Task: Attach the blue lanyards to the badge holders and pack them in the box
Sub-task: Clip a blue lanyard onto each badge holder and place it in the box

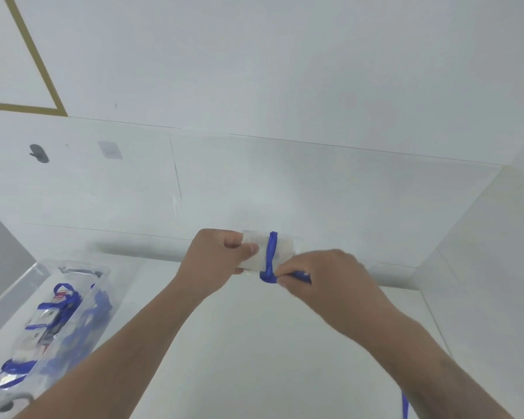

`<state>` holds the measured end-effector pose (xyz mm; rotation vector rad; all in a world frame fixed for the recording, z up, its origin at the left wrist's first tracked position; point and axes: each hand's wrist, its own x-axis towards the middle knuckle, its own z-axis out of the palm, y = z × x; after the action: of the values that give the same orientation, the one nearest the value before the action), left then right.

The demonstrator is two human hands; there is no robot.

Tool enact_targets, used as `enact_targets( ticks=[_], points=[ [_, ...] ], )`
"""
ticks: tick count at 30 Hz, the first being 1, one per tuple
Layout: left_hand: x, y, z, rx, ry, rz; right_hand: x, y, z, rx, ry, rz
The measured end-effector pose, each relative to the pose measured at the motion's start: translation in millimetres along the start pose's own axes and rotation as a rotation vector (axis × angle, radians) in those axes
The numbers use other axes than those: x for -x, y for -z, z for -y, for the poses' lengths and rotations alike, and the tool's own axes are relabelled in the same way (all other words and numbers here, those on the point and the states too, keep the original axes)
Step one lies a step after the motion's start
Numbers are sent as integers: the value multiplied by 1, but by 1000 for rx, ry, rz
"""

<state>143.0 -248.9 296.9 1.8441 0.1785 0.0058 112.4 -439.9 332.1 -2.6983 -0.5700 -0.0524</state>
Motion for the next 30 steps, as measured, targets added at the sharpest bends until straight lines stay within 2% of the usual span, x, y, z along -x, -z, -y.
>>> enact_targets(
  ticks=[2,4,9,13,17,22,26,28,30],
  points=[
    [4,1,3,-63,-2,114,-7,15,-4,-66,10,-17],
    [8,4,4,-69,18,266,-16,25,-11,-232,-8,43],
    [10,18,8,142,124,502,-28,29,-19,-815,-111,192],
    [14,21,17,301,219,652,-33,12,-21,-1060,-137,266],
    [15,24,26,246,250,675,-34,3,-20,-1022,-139,366],
    [18,17,34,179,211,489,-37,-6,-27,-863,-244,347],
    [20,13,33,154,285,559,-37,-13,-30,-786,-195,322],
    [21,8,28,16,276,608,-38,-16,-32,-720,-156,374],
    [24,-2,22,-124,227,571,-40,-19,-32,-689,-142,404]
  ],
)
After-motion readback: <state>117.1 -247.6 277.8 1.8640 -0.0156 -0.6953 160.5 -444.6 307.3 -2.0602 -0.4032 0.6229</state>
